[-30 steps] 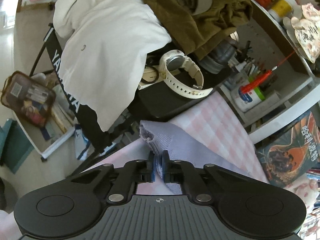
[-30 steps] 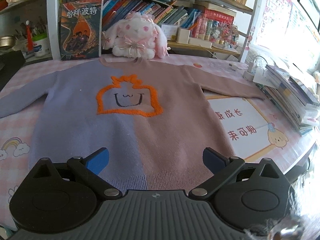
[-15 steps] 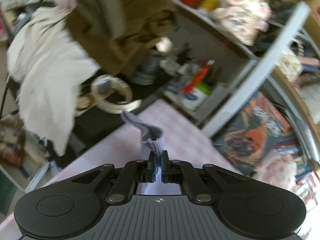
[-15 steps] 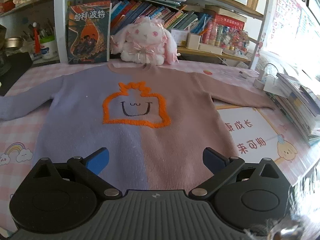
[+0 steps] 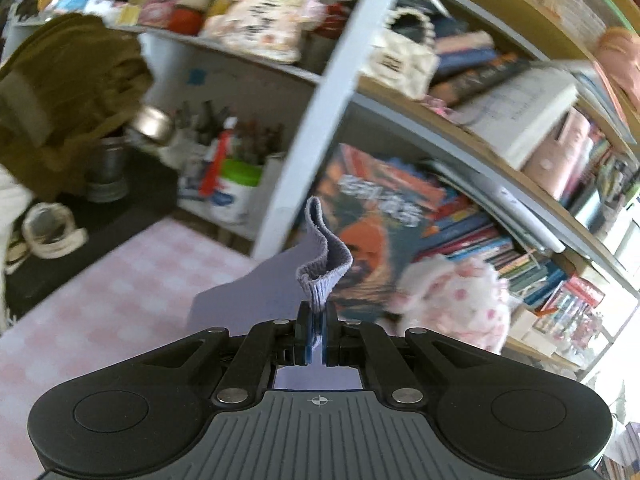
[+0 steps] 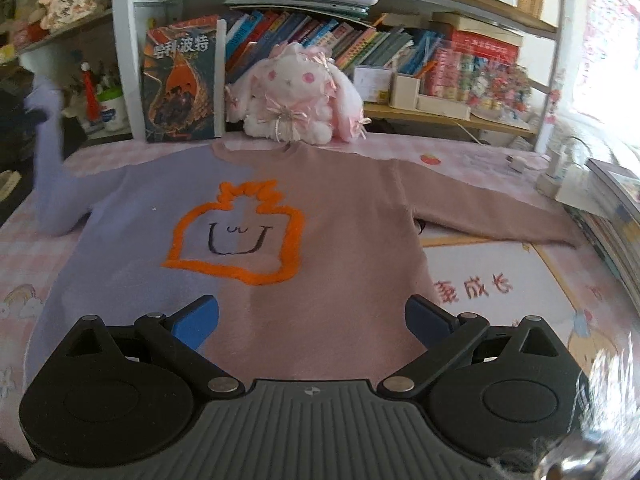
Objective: Fold clothes
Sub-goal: 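Lift the lavender sleeve with the left gripper, lay it across the chest, open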
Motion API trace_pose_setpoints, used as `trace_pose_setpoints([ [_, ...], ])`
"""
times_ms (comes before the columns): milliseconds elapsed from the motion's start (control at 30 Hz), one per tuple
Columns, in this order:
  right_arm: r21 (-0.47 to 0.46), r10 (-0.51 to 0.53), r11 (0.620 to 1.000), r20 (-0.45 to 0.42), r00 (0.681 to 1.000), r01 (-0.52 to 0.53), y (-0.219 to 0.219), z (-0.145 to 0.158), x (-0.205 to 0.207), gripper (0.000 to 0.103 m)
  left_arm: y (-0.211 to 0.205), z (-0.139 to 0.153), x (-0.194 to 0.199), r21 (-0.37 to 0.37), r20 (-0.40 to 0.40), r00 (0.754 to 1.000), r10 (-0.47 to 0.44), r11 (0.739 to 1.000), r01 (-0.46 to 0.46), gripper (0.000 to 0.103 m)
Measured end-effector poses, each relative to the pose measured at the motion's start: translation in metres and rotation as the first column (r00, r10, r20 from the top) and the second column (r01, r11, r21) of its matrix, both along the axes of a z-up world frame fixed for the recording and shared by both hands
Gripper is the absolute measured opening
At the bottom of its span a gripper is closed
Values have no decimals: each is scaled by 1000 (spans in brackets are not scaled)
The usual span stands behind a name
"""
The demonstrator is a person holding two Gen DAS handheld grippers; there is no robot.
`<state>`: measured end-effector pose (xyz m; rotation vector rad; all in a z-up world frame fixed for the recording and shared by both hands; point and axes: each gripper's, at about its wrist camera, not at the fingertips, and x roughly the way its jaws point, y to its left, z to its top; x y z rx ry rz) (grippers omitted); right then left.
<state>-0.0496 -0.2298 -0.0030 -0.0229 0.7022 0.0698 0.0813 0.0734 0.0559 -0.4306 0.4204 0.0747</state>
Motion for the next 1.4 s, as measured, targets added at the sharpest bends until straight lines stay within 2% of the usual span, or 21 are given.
trace_pose_setpoints([
  [200,38,112,993,-35,993,-111,-40,-8,15,100,-69,15,25,52,17,1000,-25,998,24,3],
  [433,65,183,982,-68,981,-179,-78,-17,26,99,-134,12,50,96,-13,998,-53,994,54,3],
  [700,93,203,977,-90,975,-194,-108,-24,35,99,-182,2,73,136,-67,994,-82,987,91,3],
  [900,108,206,975,-95,974,-196,-125,-28,40,99,-217,-17,83,210,-129,984,-120,967,146,3],
  [1067,111,197,976,-106,975,-186,-135,-31,41,98,-237,-36,88,237,-170,976,-140,955,178,3],
  [1167,109,189,978,-113,975,-177,-140,-32,40,98,-251,-46,91,266,-210,964,-165,939,219,4],
  [1267,112,187,978,-117,975,-174,-142,-34,40,98,-263,-61,98,290,-285,940,-189,917,273,12],
  [1333,115,187,978,-120,975,-174,-142,-34,41,98,-269,-69,99,274,-336,912,-235,902,333,28],
  [1400,118,188,978,-122,975,-174,-142,-35,41,98,-274,-70,90,285,-353,899,-260,885,368,48],
])
